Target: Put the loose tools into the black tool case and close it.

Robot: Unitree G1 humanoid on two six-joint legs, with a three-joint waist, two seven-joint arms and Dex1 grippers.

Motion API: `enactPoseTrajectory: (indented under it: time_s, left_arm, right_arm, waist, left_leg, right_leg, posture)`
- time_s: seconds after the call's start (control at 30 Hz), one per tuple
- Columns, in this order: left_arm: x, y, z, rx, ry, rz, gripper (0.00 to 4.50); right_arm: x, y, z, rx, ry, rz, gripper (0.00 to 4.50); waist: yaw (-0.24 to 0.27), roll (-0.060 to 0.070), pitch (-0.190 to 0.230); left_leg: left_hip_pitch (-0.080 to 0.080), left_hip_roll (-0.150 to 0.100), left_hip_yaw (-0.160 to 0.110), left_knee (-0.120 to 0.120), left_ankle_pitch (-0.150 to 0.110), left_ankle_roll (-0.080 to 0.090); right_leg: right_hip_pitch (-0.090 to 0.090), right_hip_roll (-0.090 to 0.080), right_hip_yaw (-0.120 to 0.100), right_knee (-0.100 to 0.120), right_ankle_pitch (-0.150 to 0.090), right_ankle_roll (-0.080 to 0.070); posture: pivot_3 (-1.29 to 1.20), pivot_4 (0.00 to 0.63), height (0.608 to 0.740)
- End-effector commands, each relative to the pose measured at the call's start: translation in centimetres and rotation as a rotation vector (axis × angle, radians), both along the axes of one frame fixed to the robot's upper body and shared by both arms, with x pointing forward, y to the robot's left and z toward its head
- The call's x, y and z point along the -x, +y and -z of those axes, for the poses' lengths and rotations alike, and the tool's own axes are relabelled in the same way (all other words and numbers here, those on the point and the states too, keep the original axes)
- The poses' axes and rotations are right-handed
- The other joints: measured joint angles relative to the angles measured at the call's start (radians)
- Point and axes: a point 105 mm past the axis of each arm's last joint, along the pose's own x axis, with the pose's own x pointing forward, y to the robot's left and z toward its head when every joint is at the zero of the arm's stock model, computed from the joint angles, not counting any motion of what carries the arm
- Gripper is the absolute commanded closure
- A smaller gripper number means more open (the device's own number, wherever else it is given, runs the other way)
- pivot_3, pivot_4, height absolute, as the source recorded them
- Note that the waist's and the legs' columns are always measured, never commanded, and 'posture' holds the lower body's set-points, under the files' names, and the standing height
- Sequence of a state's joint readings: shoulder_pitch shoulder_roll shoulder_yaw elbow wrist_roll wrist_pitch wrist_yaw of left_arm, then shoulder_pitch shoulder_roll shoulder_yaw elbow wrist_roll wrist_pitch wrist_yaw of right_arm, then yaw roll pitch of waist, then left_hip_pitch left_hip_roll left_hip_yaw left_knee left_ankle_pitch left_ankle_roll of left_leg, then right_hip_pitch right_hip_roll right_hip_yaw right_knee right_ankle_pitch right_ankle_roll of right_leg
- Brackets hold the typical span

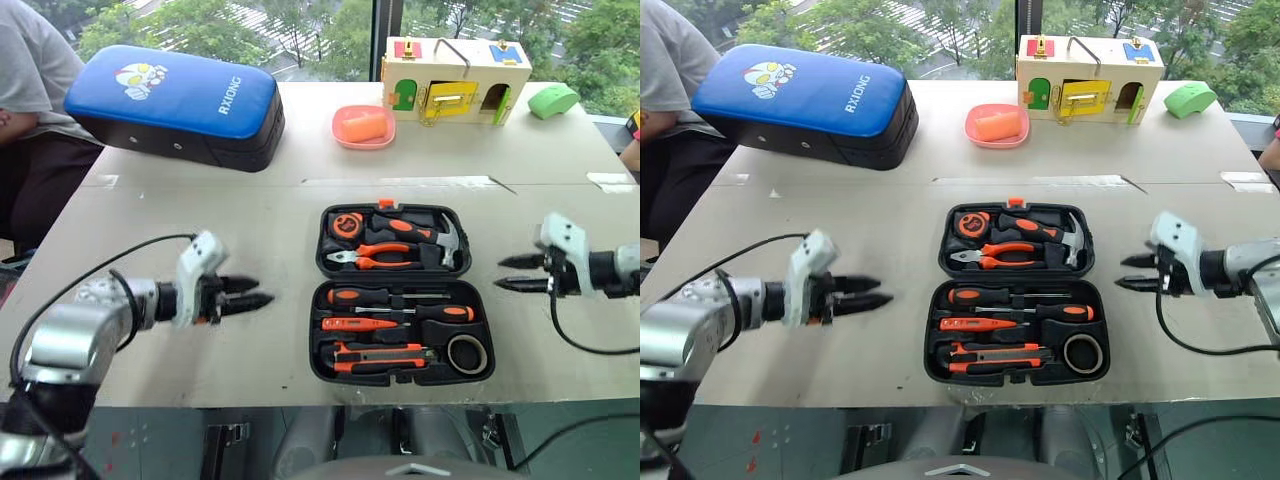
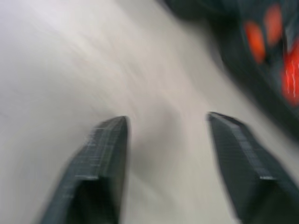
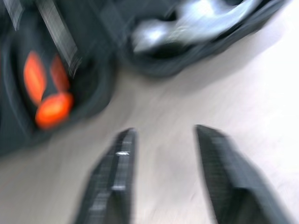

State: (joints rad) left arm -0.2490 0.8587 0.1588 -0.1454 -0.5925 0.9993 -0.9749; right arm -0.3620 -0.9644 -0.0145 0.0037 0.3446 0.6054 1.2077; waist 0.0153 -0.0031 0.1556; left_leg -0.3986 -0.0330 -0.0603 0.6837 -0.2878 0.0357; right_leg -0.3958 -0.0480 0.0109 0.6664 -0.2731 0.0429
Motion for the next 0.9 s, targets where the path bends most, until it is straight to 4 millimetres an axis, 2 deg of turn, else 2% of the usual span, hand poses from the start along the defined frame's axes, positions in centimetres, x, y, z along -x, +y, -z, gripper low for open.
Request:
enactPoseTrajectory:
  time_s: [0.03, 0.1, 0.2, 0.3, 0.47, 0.53, 0.63, 0.67, 0.7, 0.8, 0.83, 0.9]
  left_arm:
    - [-1.6, -1.7, -1.7, 0.161, 0.113, -0.065, 0.00]
    - [-2.4, -2.8, -2.0, 0.199, 0.146, -0.080, 0.00]
    - [-3.6, -4.0, -1.7, 0.223, 0.194, -0.125, 0.00]
    - [-4.0, -4.7, -0.8, 0.191, 0.210, -0.137, 0.00]
    - [-4.5, -5.3, -0.2, 0.200, 0.228, -0.154, 0.00]
    - [-5.1, -5.7, -0.2, 0.229, 0.239, -0.171, 0.00]
    - [-5.7, -6.1, -0.2, 0.260, 0.252, -0.190, 0.00]
    - [-5.9, -6.3, -0.2, 0.260, 0.252, -0.192, 0.53]
    - [-5.9, -6.4, -0.1, 0.256, 0.251, -0.191, 0.77]
    - [-6.0, -6.8, 0.0, 0.256, 0.257, -0.184, 2.03]
    - [-6.0, -7.0, 0.1, 0.255, 0.262, -0.181, 2.39]
    - [-6.0, -7.2, 0.2, 0.252, 0.265, -0.179, 2.39]
  right_arm:
    - [-1.4, 0.5, -1.7, -0.151, 0.059, 0.130, 1.16]
    - [-1.8, 1.3, -1.8, -0.204, 0.108, 0.169, 0.20]
    - [-2.7, 2.0, -1.7, -0.263, 0.157, 0.244, 0.20]
    - [-3.7, 1.9, -1.3, -0.303, 0.187, 0.345, 0.20]
    - [-4.6, 2.4, -0.7, -0.337, 0.222, 0.418, 0.20]
    - [-5.1, 3.0, -0.2, -0.350, 0.220, 0.429, 0.76]
    - [-5.4, 3.6, 0.0, -0.366, 0.233, 0.446, 1.89]
    - [-5.4, 3.7, 0.1, -0.361, 0.233, 0.452, 2.45]
    - [-5.5, 3.7, 0.2, -0.357, 0.232, 0.455, 2.85]
    - [-5.5, 3.9, 0.4, -0.334, 0.223, 0.449, 4.14]
    - [-5.5, 4.0, 0.4, -0.331, 0.220, 0.450, 4.46]
    - [-5.5, 4.1, 0.5, -0.323, 0.216, 0.449, 4.46]
  waist:
    - [0.000, -0.001, 0.000]
    - [-0.004, -0.002, -0.001]
    - [-0.005, -0.002, -0.001]
    - [-0.015, -0.002, -0.001]
    - [-0.019, -0.002, -0.001]
    - [-0.015, -0.002, -0.001]
    - [-0.008, -0.002, -0.001]
    - [-0.007, -0.002, -0.001]
    - [-0.007, -0.002, -0.001]
    - [-0.007, -0.002, -0.001]
    - [-0.007, -0.003, -0.002]
    - [-0.008, -0.004, -0.002]
  left_leg:
    - [0.000, -0.001, 0.000, 0.000, 0.000, 0.000]
    - [-0.001, -0.001, 0.000, 0.001, 0.000, 0.000]
    - [-0.001, -0.001, 0.000, -0.001, 0.000, 0.000]
    - [-0.002, -0.001, 0.001, -0.001, 0.000, -0.001]
    - [-0.001, -0.001, 0.001, -0.001, 0.001, -0.002]
    - [-0.001, -0.002, 0.001, 0.000, 0.002, -0.003]
    - [-0.001, -0.003, 0.001, 0.001, 0.002, -0.003]
    - [-0.001, -0.003, 0.001, 0.001, 0.002, -0.003]
    - [-0.001, -0.003, 0.001, 0.001, 0.002, -0.003]
    - [-0.001, -0.003, 0.001, 0.000, 0.002, -0.003]
    - [-0.001, -0.003, 0.001, 0.000, 0.002, -0.003]
    - [-0.001, -0.003, 0.001, 0.000, 0.002, -0.003]
  right_leg:
    - [0.000, 0.000, 0.000, 0.000, 0.000, 0.000]
    - [-0.001, 0.000, 0.000, 0.001, 0.000, 0.000]
    - [-0.002, 0.001, 0.001, 0.000, 0.000, 0.000]
    - [-0.003, 0.001, 0.003, 0.002, 0.000, 0.000]
    - [-0.005, 0.000, 0.004, 0.004, 0.000, 0.000]
    - [-0.005, 0.000, 0.004, 0.006, 0.000, 0.000]
    - [-0.005, -0.001, 0.004, 0.008, 0.000, 0.000]
    - [-0.005, -0.001, 0.004, 0.008, 0.000, 0.000]
    - [-0.006, -0.001, 0.004, 0.009, 0.000, 0.000]
    - [-0.006, -0.001, 0.004, 0.008, 0.000, 0.000]
    - [-0.006, -0.001, 0.005, 0.008, 0.000, 0.000]
    - [-0.006, -0.001, 0.005, 0.009, 0.000, 0.000]
  posture:
    - [0.00, 0.150, 0.735]
    - [0.00, 0.150, 0.735]
    - [0.00, 0.150, 0.735]
    - [0.00, 0.150, 0.735]
    - [0.00, 0.150, 0.735]
    - [0.00, 0.150, 0.735]
    - [0.00, 0.150, 0.735]
    - [0.00, 0.150, 0.735]
    - [0.00, 0.150, 0.735]
    - [0.00, 0.150, 0.735]
    - [0.00, 0.150, 0.735]
    - [0.00, 0.150, 0.735]
